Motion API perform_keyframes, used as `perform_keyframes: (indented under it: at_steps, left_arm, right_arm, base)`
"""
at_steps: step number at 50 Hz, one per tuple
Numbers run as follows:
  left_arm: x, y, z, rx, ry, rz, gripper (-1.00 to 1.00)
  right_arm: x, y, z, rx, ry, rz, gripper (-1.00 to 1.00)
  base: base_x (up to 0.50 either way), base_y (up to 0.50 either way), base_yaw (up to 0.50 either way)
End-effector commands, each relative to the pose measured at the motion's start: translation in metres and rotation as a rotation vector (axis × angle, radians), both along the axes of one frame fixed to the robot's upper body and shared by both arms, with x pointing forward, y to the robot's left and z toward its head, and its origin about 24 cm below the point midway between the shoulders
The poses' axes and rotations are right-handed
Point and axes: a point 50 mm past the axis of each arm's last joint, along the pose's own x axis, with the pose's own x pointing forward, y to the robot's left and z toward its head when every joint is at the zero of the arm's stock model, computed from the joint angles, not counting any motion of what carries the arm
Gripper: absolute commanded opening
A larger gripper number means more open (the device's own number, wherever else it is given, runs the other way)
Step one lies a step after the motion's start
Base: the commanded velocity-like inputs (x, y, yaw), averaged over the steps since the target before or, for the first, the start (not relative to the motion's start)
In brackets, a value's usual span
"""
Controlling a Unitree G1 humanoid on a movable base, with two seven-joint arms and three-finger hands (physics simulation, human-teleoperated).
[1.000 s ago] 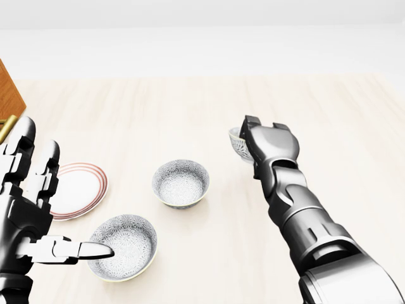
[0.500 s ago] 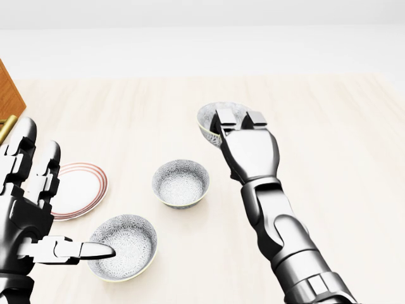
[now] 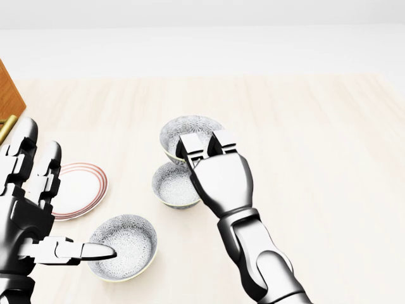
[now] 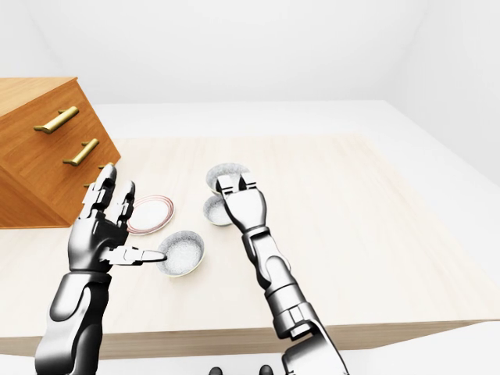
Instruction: Stack the bowl at the front on the bowl in the middle.
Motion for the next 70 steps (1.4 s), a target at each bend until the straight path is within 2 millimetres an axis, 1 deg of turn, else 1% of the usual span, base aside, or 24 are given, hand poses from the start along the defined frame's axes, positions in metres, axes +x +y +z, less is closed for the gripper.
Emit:
perform_keyframes:
  at_steps: [1,15,35,43,53,59,60,61,62,64,70]
  left_arm:
    - [0.0,0.0,0.0,0.001,0.0,0.001,1.0]
    - [0.0,0.001,0.0,0.0,-0.001,0.003,1.0]
    - [-0.001,0.003,-0.001,-0.002,0.002,0.006,1.0]
    - [-0.001,0.003,-0.001,-0.003,0.004,0.007,1.0]
    - [-0.002,0.004,-0.002,-0.003,0.007,0.006,1.0]
    - [-0.001,0.004,-0.002,-0.003,0.006,0.006,1.0]
    - [-0.001,0.004,-0.002,-0.003,0.007,0.007,1.0]
    - [-0.001,0.004,-0.002,-0.004,0.007,0.007,1.0]
    - [-0.001,0.004,-0.002,-0.004,0.008,0.007,1.0]
    - [0.0,0.004,-0.002,-0.003,0.009,0.007,1.0]
    - [0.0,0.004,-0.003,-0.003,0.011,0.008,1.0]
  right_arm:
    - [-0.008,0.009,-0.002,-0.068,-0.055,0.02,-1.0]
    - [-0.007,0.014,-0.023,-0.085,-0.015,0.031,-1.0]
    - [0.0,0.021,-0.044,-0.126,0.103,0.048,-1.0]
    - [-0.003,0.024,-0.049,-0.138,0.122,0.061,-1.0]
    - [-0.002,0.025,-0.054,-0.149,0.152,0.062,-1.0]
    - [0.0,0.026,-0.051,-0.151,0.144,0.065,-1.0]
    - [0.001,0.026,-0.05,-0.158,0.139,0.065,-0.51]
    - [0.002,0.025,-0.049,-0.157,0.137,0.063,-0.28]
    - [0.002,0.025,-0.049,-0.155,0.137,0.062,1.0]
    - [0.001,0.025,-0.047,-0.153,0.124,0.064,1.0]
    - [-0.005,0.028,-0.03,-0.108,0.017,0.07,1.0]
  base:
    - [0.0,0.0,0.0]
    - [0.0,0.0,0.0]
    - [0.0,0.0,0.0]
    - [0.0,0.0,0.0]
    - [0.0,0.0,0.0]
    - [0.0,0.0,0.0]
    - [0.0,0.0,0.0]
    - [0.0,0.0,0.0]
    - [0.0,0.0,0.0]
    - [0.0,0.0,0.0]
    - [0.0,0.0,0.0]
